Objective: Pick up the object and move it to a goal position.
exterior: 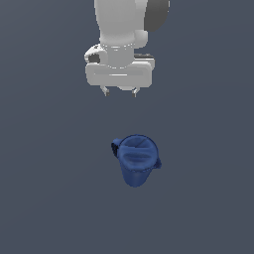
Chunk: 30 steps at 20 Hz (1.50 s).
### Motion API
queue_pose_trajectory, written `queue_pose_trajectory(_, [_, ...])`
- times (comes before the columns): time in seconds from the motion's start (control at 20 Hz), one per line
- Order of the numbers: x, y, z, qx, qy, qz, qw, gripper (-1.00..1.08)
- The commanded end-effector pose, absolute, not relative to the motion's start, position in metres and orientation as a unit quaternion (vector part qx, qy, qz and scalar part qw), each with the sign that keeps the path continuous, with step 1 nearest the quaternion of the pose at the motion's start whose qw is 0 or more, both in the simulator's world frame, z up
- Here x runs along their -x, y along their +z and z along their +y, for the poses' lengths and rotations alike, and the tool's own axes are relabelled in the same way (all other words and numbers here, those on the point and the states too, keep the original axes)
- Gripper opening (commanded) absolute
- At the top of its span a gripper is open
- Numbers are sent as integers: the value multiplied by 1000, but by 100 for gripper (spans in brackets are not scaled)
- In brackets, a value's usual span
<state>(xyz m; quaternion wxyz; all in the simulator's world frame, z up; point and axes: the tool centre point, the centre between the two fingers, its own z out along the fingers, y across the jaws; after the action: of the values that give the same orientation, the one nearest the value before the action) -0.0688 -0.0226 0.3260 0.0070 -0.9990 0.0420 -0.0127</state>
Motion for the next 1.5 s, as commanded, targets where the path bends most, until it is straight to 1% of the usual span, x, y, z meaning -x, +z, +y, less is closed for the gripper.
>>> queue_pose_trajectory(0.0, [69, 326, -23, 999, -13, 42, 7, 28])
queue_pose_trajectory(0.4, [68, 328, -14, 1000, -14, 19, 3, 28])
queue_pose_trajectory(0.75, [63, 350, -18, 999, -44, -1, -1, 28])
queue_pose_trajectory(1.05, [57, 387, -24, 995, -92, -37, -5, 28])
queue_pose_trajectory(1.45, [53, 457, -38, 977, -184, -104, -8, 28])
